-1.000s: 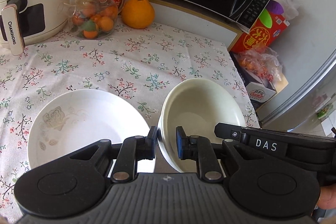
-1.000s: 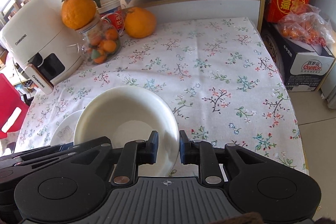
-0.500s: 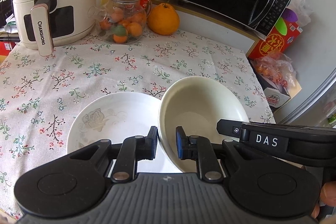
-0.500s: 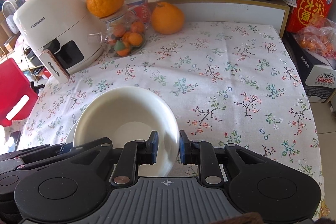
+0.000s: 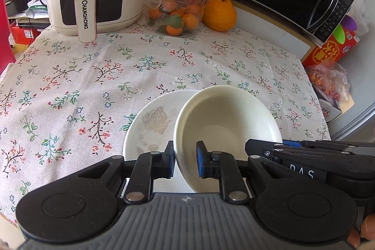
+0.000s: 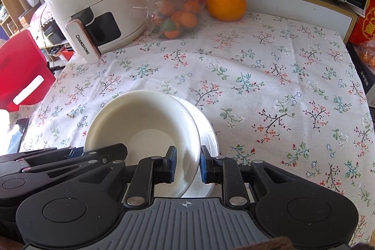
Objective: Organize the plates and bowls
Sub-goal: 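Lower the white bowl onto the plate stack and open both grippers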
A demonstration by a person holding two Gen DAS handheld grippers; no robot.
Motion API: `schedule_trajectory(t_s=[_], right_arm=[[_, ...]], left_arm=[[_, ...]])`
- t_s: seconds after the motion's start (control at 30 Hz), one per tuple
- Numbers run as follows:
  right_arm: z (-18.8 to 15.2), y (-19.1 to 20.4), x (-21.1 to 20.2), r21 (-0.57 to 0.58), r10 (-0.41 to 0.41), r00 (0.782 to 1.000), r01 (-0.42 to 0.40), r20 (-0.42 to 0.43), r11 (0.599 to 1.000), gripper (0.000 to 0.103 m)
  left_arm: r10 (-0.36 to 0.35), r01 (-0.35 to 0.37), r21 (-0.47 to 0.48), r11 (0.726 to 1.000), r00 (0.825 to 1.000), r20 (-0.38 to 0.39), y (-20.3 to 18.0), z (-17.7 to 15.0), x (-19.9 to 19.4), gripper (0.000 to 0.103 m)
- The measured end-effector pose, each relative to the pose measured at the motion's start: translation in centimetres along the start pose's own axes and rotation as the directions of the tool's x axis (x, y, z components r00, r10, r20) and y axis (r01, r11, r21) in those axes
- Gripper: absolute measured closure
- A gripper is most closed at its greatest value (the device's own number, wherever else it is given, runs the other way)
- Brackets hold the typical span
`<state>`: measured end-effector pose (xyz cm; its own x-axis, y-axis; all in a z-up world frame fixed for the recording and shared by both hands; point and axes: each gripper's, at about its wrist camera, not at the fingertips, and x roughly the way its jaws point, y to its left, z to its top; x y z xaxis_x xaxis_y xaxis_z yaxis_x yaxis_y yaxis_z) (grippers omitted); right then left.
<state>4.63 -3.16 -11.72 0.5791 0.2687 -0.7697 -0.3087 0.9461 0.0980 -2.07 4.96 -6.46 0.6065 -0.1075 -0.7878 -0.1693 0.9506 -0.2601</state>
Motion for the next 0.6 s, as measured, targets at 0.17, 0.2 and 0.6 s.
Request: schedule_trajectory(t_s=[0.17,0.2,0.6], right_arm=[[-0.1,0.4,0.8,0.003,0.005,1.0,-0.005,-0.03,1.0,0.083],[-0.1,0.4,0.9,0.003,0.002,0.999,-0.002,-0.033,1.0,0.083],[-0.2,0.4,1.3,0.043,0.026,0.999,-0.024,-0.037,0.999,0.08]], left_arm=[[0.018,-0.018,-0.009,1.0,1.0,-0.011,0.4,0.0,0.2,0.087],[0.019,-0.02,-0.013,1.0,1.0,-0.019,0.5,0.0,0.4,0.087],[0.019,-0.02,-0.031,0.999,0.999,-0.025,1.1,0.0,1.1,0.08]])
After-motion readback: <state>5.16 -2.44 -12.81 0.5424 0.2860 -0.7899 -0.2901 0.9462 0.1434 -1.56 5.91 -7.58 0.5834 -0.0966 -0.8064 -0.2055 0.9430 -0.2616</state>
